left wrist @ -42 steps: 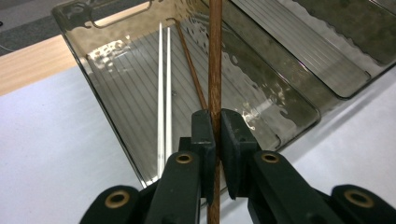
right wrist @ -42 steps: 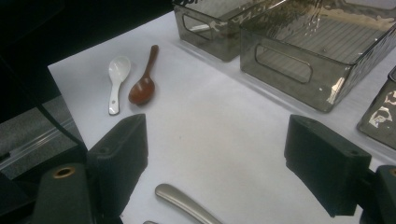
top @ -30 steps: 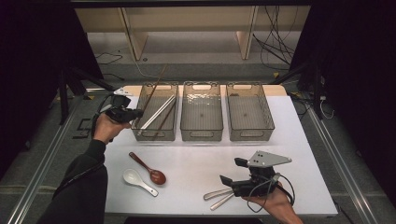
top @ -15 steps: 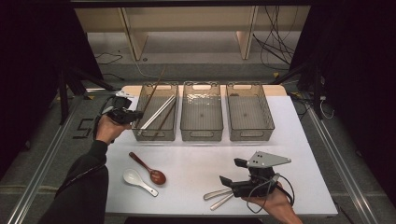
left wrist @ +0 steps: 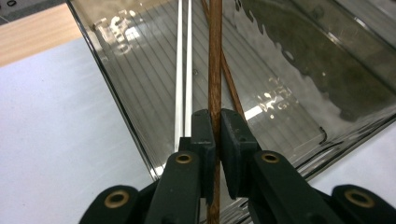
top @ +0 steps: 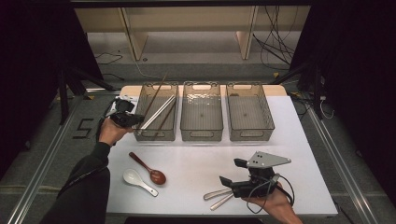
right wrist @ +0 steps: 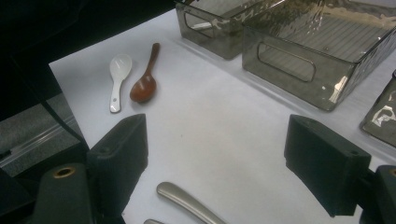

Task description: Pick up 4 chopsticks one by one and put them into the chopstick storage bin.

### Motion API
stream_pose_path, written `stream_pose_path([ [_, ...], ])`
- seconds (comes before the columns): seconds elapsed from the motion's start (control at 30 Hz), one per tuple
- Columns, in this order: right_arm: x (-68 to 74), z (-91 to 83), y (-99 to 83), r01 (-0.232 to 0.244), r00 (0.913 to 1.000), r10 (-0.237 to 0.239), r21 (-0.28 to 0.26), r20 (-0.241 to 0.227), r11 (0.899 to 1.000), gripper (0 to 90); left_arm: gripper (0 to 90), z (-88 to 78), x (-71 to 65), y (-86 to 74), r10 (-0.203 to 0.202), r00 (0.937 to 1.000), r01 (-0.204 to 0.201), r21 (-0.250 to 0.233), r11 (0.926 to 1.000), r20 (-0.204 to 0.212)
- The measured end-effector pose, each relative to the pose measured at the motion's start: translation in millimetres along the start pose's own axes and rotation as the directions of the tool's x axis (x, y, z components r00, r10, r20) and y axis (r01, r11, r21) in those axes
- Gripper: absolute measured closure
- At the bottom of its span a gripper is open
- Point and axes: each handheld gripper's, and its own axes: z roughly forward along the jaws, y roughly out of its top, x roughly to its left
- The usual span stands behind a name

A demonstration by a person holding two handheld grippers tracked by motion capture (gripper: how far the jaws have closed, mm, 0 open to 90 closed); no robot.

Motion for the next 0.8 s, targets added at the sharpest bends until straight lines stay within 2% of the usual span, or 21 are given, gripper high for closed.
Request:
stream_pose_path([
  [0.53, 0.4, 0.3, 0.2, -0.001, 1.0000, 0.001, 0.004, -0.002, 1.000, 22.7, 81.9, 8.0, -0.1, -3.4, -0.017, 0.9991, 0.019, 0.032, 0.9993, -0.038],
  [0.6, 0.5, 0.3, 0.1, 0.000, 1.0000, 0.000, 0.007, -0.004, 1.000, 22.8, 74.7, 7.7, -0.6, -3.1, -0.006, 0.9991, 0.007, 0.043, 0.9991, -0.043],
  [0.7, 0.5, 0.0, 0.1, 0.002, 1.0000, -0.002, 0.003, -0.003, 1.000, 22.8, 68.6, 2.7, -5.0, -0.6, 0.014, 0.9998, -0.014, 0.038, 0.9992, -0.016],
  [0.8, 0.3, -0.4, 0.1, -0.001, 1.0000, 0.001, 0.001, 0.000, 1.000, 22.8, 57.7, -5.1, -13.2, 3.8, 0.047, 0.9989, -0.047, 0.042, 0.9980, 0.001],
])
